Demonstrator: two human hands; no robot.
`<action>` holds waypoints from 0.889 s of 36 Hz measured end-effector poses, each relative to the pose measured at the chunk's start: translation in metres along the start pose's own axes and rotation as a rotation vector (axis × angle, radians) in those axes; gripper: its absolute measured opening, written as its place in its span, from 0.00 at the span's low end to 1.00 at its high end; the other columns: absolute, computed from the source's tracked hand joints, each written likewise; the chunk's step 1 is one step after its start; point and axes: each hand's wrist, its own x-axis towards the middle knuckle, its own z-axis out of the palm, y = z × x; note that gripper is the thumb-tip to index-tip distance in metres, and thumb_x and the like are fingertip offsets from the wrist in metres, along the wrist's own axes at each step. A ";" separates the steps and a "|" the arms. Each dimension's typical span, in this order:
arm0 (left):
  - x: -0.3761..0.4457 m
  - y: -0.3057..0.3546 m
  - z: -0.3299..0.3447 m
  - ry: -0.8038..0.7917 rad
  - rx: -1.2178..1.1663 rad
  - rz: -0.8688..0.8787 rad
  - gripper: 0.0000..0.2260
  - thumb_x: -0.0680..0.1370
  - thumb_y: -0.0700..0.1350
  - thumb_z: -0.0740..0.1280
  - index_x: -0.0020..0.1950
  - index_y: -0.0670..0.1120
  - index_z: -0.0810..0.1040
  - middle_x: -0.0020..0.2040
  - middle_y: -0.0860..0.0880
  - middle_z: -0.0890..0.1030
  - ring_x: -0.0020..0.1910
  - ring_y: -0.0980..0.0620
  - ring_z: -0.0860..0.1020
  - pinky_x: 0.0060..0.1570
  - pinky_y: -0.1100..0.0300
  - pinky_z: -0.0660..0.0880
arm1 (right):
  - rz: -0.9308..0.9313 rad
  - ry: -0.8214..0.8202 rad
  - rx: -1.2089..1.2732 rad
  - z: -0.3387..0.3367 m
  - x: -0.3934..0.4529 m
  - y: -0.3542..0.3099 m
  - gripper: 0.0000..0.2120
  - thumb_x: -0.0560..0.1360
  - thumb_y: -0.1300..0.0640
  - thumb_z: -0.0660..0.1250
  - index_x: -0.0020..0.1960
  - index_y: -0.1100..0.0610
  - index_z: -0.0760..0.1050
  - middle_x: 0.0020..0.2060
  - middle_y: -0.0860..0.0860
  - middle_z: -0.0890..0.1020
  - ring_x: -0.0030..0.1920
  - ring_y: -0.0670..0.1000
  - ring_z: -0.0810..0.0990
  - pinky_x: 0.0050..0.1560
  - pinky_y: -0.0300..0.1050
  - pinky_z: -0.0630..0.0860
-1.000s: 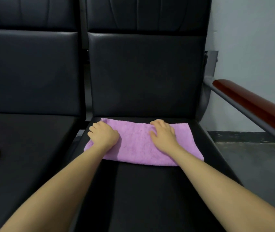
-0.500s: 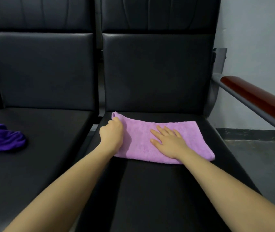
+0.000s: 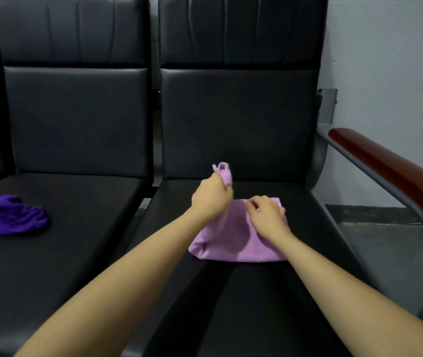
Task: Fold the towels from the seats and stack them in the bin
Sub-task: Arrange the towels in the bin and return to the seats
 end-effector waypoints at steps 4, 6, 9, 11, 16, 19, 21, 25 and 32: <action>-0.008 0.029 0.022 -0.125 -0.168 -0.031 0.19 0.80 0.55 0.53 0.35 0.47 0.72 0.36 0.46 0.78 0.37 0.45 0.77 0.40 0.55 0.76 | 0.175 0.047 0.065 -0.021 0.003 0.023 0.17 0.82 0.52 0.51 0.52 0.55 0.78 0.51 0.53 0.80 0.56 0.56 0.75 0.57 0.50 0.63; -0.014 0.043 0.035 -0.348 -0.346 -0.074 0.15 0.82 0.49 0.56 0.39 0.44 0.74 0.37 0.45 0.78 0.35 0.48 0.79 0.41 0.55 0.79 | 0.274 0.045 0.057 -0.030 0.004 0.032 0.19 0.83 0.50 0.49 0.54 0.55 0.78 0.49 0.54 0.80 0.55 0.56 0.75 0.59 0.50 0.63; -0.020 0.046 0.041 -0.435 -0.297 -0.072 0.14 0.83 0.46 0.54 0.55 0.39 0.75 0.51 0.41 0.80 0.49 0.44 0.80 0.50 0.56 0.75 | 0.358 0.045 -0.045 -0.034 0.005 0.041 0.23 0.83 0.46 0.47 0.49 0.56 0.77 0.39 0.51 0.77 0.44 0.52 0.73 0.59 0.51 0.63; -0.020 0.036 0.044 -0.266 -0.010 -0.031 0.15 0.83 0.45 0.53 0.59 0.37 0.74 0.57 0.39 0.78 0.57 0.42 0.76 0.51 0.58 0.69 | 0.363 0.035 -0.154 -0.032 0.004 0.044 0.25 0.82 0.43 0.47 0.46 0.56 0.77 0.39 0.51 0.77 0.44 0.51 0.74 0.58 0.52 0.64; -0.021 0.007 0.049 -0.083 0.401 -0.154 0.16 0.79 0.46 0.58 0.65 0.41 0.66 0.65 0.41 0.67 0.63 0.41 0.66 0.60 0.52 0.64 | 0.343 0.008 -0.323 -0.027 0.001 0.039 0.29 0.79 0.36 0.50 0.62 0.58 0.74 0.59 0.57 0.76 0.61 0.58 0.73 0.63 0.56 0.64; -0.019 -0.010 0.052 -0.094 0.433 -0.194 0.19 0.79 0.50 0.59 0.66 0.42 0.64 0.65 0.40 0.66 0.62 0.41 0.68 0.59 0.52 0.65 | 0.404 -0.025 -0.374 -0.022 -0.002 0.033 0.38 0.75 0.30 0.53 0.68 0.61 0.67 0.65 0.59 0.72 0.66 0.59 0.69 0.65 0.54 0.63; -0.019 -0.018 0.055 -0.124 0.437 -0.213 0.23 0.80 0.53 0.57 0.69 0.41 0.61 0.65 0.39 0.67 0.62 0.40 0.69 0.60 0.51 0.66 | 0.436 -0.026 -0.422 -0.018 -0.004 0.030 0.41 0.73 0.28 0.54 0.67 0.62 0.67 0.65 0.60 0.71 0.65 0.59 0.69 0.65 0.52 0.64; -0.022 -0.025 0.059 -0.142 0.429 -0.180 0.26 0.81 0.55 0.56 0.73 0.41 0.57 0.64 0.39 0.70 0.60 0.41 0.72 0.56 0.52 0.68 | 0.451 -0.018 -0.449 -0.012 -0.006 0.029 0.41 0.72 0.27 0.54 0.66 0.63 0.67 0.64 0.60 0.72 0.64 0.58 0.70 0.63 0.50 0.64; -0.032 -0.028 0.064 -0.124 0.332 -0.047 0.16 0.82 0.45 0.52 0.70 0.45 0.60 0.57 0.41 0.70 0.42 0.44 0.71 0.42 0.53 0.67 | 0.322 0.052 -0.378 -0.001 -0.016 0.021 0.27 0.78 0.38 0.56 0.63 0.59 0.69 0.57 0.56 0.77 0.58 0.55 0.75 0.60 0.50 0.66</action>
